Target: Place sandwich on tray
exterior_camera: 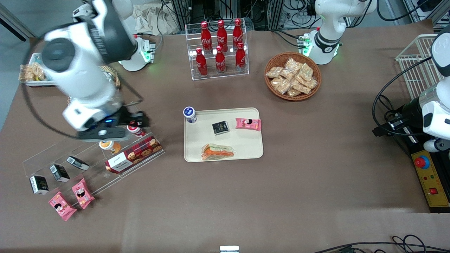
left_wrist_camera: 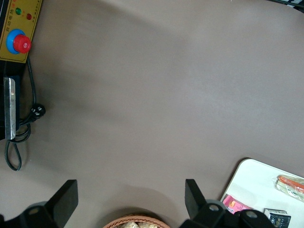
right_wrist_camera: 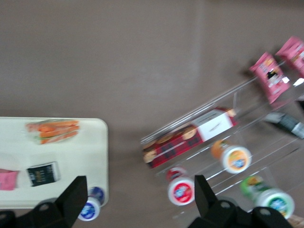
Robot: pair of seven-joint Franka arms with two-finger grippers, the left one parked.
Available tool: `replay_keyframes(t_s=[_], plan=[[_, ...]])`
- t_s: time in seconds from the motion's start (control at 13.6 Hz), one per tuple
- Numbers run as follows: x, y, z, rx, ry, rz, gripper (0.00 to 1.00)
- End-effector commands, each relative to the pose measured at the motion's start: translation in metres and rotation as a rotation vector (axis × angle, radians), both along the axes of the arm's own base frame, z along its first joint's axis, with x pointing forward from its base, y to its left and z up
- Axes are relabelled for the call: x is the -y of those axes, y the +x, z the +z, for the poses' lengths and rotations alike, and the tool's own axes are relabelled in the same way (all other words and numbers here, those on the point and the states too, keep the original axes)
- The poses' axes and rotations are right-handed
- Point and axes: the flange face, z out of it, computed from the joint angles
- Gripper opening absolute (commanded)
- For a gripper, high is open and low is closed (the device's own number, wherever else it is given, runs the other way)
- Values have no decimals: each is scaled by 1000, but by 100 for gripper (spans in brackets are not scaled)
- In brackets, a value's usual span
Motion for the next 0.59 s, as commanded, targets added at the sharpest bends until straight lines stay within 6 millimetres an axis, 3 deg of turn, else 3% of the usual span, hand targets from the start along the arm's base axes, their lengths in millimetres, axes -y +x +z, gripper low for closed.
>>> replay_keyframes(t_s=[0.0, 0.15, 0.37, 0.51], plan=[[68, -5, 26, 29, -14, 99, 100], [120, 0, 35, 15, -16, 101, 100], [155, 1, 38, -4, -17, 54, 100], [164, -3, 38, -31, -14, 37, 100]])
